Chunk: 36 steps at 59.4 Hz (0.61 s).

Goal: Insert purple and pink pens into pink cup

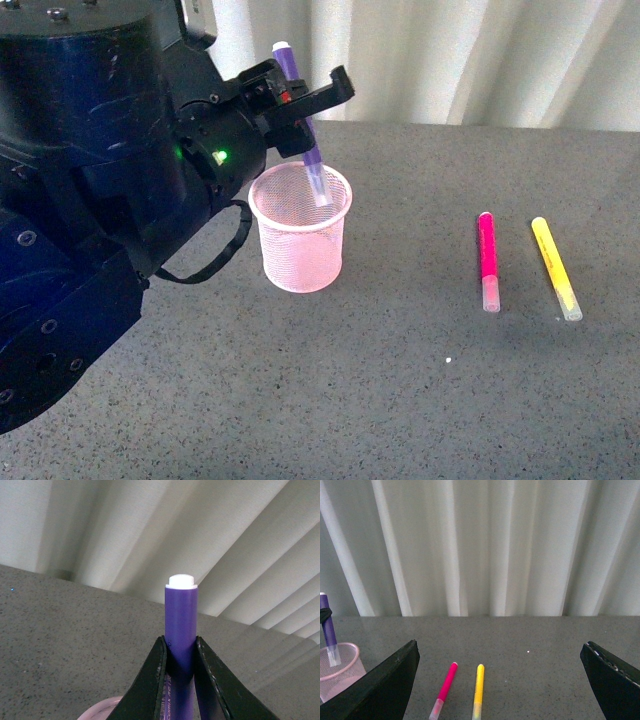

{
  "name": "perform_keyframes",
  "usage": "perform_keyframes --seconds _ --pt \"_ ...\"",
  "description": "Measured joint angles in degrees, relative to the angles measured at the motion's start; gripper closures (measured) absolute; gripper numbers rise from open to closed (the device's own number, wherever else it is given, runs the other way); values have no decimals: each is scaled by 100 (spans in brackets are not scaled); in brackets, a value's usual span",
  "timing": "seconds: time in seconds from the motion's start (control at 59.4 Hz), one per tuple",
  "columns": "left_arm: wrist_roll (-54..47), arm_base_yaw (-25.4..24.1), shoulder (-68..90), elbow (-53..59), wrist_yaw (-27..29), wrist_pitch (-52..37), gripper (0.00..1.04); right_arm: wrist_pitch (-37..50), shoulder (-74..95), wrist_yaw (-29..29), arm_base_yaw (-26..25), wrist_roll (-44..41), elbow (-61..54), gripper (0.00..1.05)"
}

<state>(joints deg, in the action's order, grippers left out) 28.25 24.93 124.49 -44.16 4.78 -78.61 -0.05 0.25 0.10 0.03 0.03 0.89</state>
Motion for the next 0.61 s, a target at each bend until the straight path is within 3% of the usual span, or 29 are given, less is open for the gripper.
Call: perform_keyframes --seconds 0.421,0.606 --pt "-157 -219 87 7 -105 20 91 0 0 0 0 0 0 7" --pt "-166 -164 87 -11 -68 37 58 0 0 0 0 0 0 7"
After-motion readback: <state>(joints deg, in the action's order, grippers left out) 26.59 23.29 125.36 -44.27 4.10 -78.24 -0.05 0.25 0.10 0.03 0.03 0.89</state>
